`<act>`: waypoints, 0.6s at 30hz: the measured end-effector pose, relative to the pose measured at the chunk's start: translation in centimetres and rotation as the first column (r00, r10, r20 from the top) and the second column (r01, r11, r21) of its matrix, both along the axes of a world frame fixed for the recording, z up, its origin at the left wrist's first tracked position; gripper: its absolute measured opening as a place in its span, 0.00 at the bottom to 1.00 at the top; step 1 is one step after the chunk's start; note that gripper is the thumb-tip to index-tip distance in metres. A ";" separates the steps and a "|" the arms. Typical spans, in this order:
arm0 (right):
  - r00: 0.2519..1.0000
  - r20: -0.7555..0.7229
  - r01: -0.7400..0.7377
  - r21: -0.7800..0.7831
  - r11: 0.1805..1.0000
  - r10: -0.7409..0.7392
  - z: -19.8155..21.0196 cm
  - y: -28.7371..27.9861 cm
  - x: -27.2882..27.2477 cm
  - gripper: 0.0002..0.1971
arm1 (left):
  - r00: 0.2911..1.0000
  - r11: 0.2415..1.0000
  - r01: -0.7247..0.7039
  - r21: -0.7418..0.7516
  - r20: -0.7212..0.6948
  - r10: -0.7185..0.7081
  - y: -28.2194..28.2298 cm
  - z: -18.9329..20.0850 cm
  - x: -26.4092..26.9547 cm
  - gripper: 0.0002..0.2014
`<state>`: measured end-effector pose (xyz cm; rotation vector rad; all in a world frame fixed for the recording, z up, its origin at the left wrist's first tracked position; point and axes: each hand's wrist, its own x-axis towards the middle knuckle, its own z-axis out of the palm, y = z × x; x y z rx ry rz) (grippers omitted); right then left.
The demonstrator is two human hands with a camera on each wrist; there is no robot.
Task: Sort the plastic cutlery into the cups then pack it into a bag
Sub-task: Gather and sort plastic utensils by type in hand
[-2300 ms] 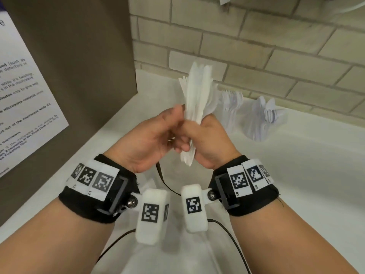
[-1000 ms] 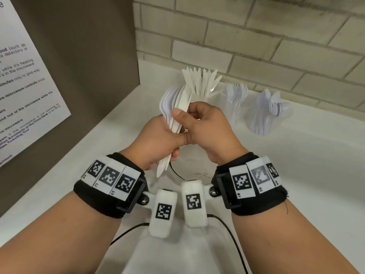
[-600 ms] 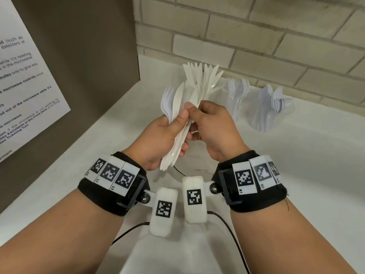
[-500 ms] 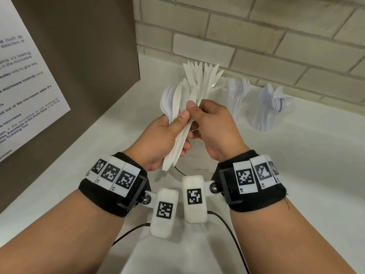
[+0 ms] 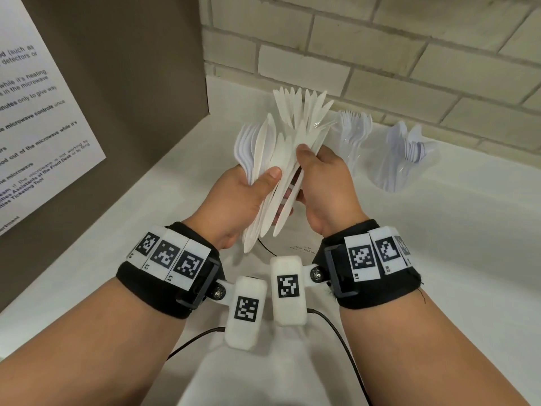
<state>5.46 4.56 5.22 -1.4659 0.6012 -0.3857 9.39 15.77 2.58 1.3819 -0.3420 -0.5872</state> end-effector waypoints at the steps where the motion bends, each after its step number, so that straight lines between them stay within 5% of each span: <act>1: 1.000 -0.001 -0.009 -0.002 1.000 0.009 0.0 0.1 0.0 0.09 | 1.000 1.000 -0.009 0.001 -0.003 0.009 0.0 0.0 0.0 0.15; 10: 0.984 -0.050 -0.176 -0.155 0.972 0.170 -0.3 1.0 -0.2 0.18 | 0.996 0.997 -0.053 0.062 0.073 0.048 -0.4 0.0 0.5 0.12; 18: 0.999 0.044 -0.029 0.135 0.990 0.023 0.4 -0.2 -0.4 0.09 | 0.996 0.999 -0.008 -0.036 -0.085 0.005 0.0 0.1 0.5 0.12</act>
